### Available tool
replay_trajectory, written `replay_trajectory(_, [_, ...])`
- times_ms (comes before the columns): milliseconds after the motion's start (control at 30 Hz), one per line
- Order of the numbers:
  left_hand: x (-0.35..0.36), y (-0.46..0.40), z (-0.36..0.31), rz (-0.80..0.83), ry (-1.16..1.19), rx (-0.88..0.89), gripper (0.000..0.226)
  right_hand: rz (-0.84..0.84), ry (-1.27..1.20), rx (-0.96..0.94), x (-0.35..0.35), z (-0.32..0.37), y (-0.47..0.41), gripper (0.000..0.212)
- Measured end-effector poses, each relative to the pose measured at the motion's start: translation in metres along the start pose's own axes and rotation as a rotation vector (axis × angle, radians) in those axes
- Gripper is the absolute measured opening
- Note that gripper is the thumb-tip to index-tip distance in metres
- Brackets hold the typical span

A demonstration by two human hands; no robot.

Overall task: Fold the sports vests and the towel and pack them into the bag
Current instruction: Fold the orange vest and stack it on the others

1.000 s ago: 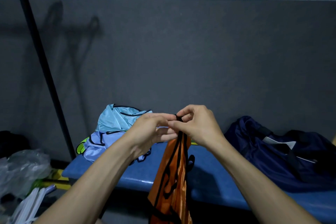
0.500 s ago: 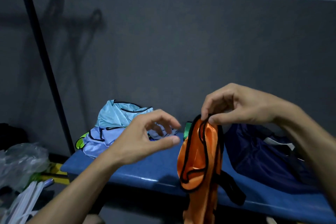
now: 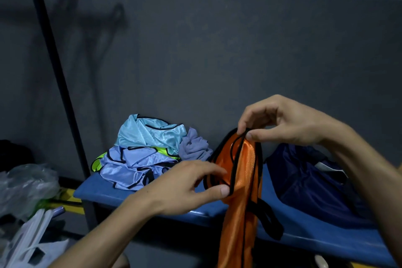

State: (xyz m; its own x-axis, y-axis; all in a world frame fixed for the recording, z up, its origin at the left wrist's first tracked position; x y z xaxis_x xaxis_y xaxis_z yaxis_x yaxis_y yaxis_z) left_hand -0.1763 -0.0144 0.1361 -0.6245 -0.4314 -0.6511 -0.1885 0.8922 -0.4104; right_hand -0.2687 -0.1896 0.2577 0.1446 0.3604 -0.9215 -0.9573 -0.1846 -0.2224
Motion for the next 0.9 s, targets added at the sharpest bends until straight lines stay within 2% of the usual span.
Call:
replay_trajectory(67, [0.003,0.001,0.005,0.06,-0.104,0.002,0.017,-0.008,-0.007,-0.009,0.0,-0.002,0.0,0.012])
replay_trajectory(167, [-0.003,0.002,0.013,0.047,-0.215,0.003,0.024,-0.024,-0.017,-0.002,0.0,-0.01,0.003,0.012])
replay_trajectory(267, [-0.022,0.005,0.017,0.004,-0.231,0.018,0.015,-0.077,-0.027,0.029,-0.003,-0.027,0.012,0.012])
replay_trajectory(400, [-0.063,-0.003,0.012,-0.054,-0.239,0.064,0.039,-0.16,-0.123,0.101,0.006,-0.056,0.025,0.013])
replay_trajectory(500, [-0.096,-0.021,-0.006,-0.01,-0.264,0.064,0.036,-0.238,-0.264,0.136,0.021,-0.071,0.031,0.022])
replay_trajectory(633, [-0.12,-0.041,-0.041,0.178,-0.177,-0.055,0.027,-0.33,-0.584,0.207,0.046,-0.084,0.031,0.031])
replay_trajectory(767, [-0.128,-0.059,-0.063,0.165,-0.478,0.052,0.028,-0.476,-0.997,0.214,0.057,-0.081,0.02,0.027])
replay_trajectory(833, [-0.12,-0.062,-0.063,0.101,-0.593,0.119,0.034,-0.544,-1.044,0.212,0.051,-0.078,0.012,0.025])
replay_trajectory(900, [-0.101,-0.061,-0.059,0.111,-0.515,0.13,0.04,-0.584,-0.973,0.218,0.04,-0.076,0.0,0.027])
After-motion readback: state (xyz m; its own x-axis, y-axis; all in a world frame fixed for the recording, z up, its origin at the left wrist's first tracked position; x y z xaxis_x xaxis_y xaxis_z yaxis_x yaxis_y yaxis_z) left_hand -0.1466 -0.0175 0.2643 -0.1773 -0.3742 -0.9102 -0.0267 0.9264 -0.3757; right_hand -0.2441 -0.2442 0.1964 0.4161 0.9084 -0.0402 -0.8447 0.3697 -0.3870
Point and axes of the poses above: each hand's wrist, its own y-axis away from the middle knuckle, its own x-axis out of the palm, z = x × y, the point moved 4 cm from there along -y, towards the middle knuckle, and after that the axes turned 15 degrees about y, right-handed, at the moved point
